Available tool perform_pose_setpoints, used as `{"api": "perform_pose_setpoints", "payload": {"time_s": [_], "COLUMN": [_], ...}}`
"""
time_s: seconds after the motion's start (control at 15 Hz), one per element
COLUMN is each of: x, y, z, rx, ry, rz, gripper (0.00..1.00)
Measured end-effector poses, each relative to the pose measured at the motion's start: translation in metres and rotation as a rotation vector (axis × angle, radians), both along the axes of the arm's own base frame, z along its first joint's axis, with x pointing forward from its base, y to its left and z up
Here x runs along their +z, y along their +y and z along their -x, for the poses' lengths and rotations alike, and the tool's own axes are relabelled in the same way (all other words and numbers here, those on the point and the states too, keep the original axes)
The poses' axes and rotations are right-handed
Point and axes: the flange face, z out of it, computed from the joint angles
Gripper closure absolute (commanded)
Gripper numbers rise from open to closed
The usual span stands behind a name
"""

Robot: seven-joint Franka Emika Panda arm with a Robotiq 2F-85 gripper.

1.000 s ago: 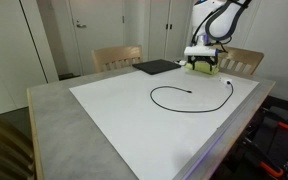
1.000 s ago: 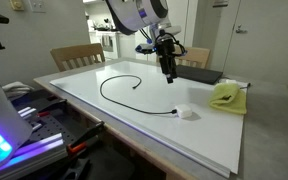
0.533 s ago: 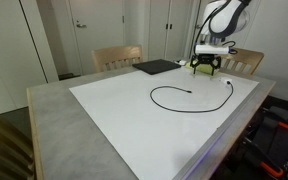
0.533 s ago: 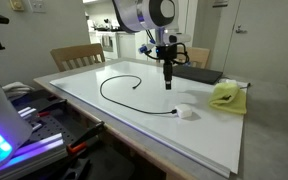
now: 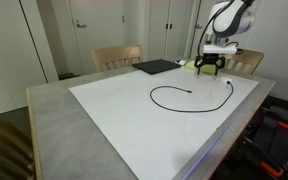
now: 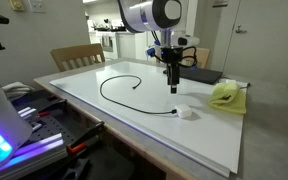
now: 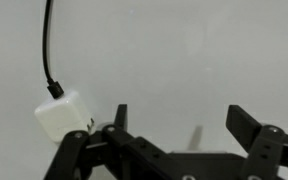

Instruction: Take the charger and position it in the center of the table

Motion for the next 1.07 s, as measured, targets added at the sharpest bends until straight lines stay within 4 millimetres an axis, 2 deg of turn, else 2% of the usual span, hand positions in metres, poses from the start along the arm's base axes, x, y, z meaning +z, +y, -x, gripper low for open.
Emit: {"api": "perform_pose_setpoints", "payload": {"time_s": [0.27,0.47,0.6,0.8,1.07], "x": [-0.001,0.001,0.002,0.003,0.014], "y": [0.008,0.005,-0.002,-0.025,-0.050], "z": [-0.005,-0.004,-0.001,0.009,0.021], "rx": [0.173,0.314,0.395,0.471,0.496], "ry": [0.005,0.002,-0.001,0.007,0.039], "rz": [-0.030,-0.053,-0.068,-0.077,-0.028], "gripper": [0.00,0.00,0.00,0.00,0.00]}}
